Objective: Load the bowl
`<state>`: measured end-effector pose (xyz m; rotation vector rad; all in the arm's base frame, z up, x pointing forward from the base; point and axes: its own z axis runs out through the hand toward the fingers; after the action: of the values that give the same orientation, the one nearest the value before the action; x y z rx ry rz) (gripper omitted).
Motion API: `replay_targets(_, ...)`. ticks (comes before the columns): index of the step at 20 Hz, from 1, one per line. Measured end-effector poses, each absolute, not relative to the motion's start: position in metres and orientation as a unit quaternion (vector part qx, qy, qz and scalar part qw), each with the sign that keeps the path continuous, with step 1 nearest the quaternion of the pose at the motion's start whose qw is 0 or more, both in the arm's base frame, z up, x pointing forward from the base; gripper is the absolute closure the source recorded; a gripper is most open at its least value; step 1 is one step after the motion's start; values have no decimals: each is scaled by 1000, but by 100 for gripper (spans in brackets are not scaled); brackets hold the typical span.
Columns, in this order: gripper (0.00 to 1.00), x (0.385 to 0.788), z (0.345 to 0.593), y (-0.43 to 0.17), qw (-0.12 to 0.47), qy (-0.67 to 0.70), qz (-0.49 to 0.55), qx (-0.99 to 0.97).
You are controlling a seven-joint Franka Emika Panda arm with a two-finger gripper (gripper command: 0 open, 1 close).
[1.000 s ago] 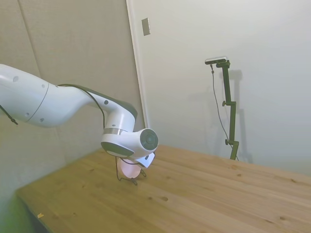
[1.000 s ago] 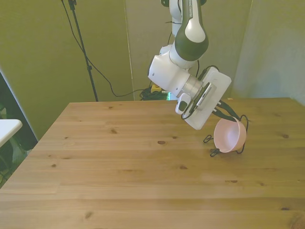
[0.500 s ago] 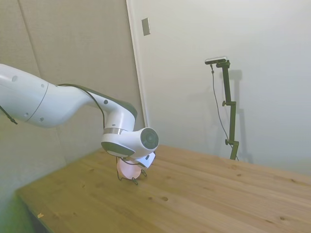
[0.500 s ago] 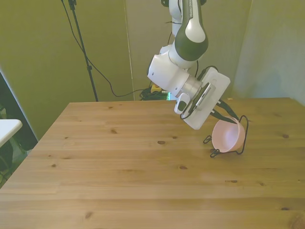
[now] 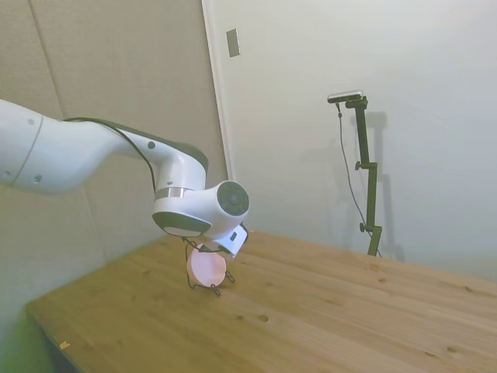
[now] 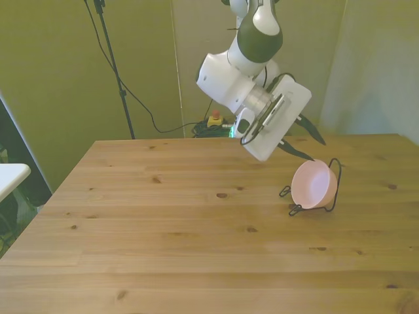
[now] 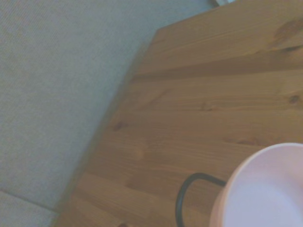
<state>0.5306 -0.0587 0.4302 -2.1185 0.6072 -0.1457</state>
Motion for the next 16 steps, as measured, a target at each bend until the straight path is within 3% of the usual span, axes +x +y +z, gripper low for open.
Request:
replay_targets(7, 0, 503, 476, -63, 322, 360, -68, -873)
replay_targets(12, 0, 482, 490, -41, 210, 422, -68, -879)
replay_targets(16, 0, 468, 484, -26, 111, 452, -104, -879)
